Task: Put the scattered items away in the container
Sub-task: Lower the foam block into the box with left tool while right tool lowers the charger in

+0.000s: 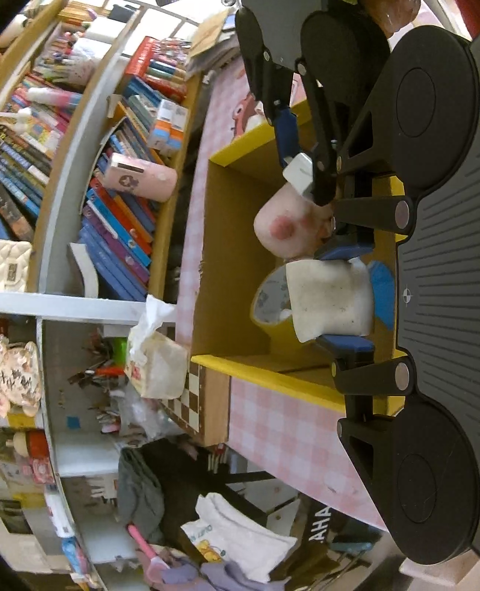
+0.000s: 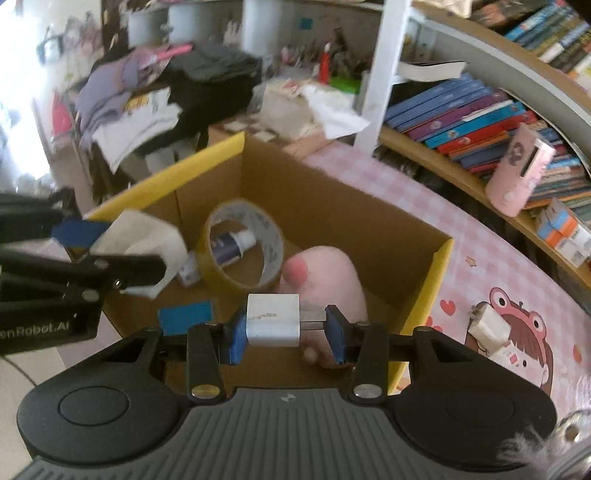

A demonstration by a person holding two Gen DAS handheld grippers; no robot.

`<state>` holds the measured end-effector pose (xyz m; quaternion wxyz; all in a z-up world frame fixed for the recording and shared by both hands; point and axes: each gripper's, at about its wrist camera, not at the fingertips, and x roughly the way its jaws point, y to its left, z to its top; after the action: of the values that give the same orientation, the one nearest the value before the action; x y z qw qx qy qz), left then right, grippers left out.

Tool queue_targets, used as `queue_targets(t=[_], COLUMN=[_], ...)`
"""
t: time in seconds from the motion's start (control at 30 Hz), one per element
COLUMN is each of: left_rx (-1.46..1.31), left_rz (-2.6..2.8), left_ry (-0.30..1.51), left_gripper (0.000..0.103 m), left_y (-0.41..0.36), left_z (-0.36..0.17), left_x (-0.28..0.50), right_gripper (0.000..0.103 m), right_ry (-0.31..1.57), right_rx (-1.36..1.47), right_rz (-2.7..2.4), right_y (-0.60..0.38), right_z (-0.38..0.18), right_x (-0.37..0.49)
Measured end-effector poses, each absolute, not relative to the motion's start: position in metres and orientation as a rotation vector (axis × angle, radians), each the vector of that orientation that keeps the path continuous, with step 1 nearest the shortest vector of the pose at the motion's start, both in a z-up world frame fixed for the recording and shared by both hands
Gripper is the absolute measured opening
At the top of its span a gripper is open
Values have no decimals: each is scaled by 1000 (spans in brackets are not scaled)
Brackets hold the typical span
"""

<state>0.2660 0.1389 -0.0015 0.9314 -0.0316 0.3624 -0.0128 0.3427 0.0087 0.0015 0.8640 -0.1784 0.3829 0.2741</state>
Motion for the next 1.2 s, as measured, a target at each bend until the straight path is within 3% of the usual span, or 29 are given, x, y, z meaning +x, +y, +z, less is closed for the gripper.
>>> queue_targets(t=[0.27,0.67,0.77,0.97,1.03,1.2], left_rx=[24,10,22,8,7,9], left_rz=[-58,-35,-23,-3,9,22], left_ry=[843,947,941,892,859,781], left_gripper=[39,39,43,64,80,87], left_y=[121,122,123,129,131,138], left_z=[-13,-36,-34,-20,-12,8], left_x=[284,304,302,294,286,261], right_gripper=[41,41,50,60,66,72], right_ry=[890,864,859,844,834,798], right_rx=[-417,-512,-496,-445,-429,-407], right_rz=[554,552,546,534,529,532], right_y=[14,17,13,2,-3,-8], right_z=[-18,-25,-24,-7,0,19], right_x=[355,360,360,354,351,338])
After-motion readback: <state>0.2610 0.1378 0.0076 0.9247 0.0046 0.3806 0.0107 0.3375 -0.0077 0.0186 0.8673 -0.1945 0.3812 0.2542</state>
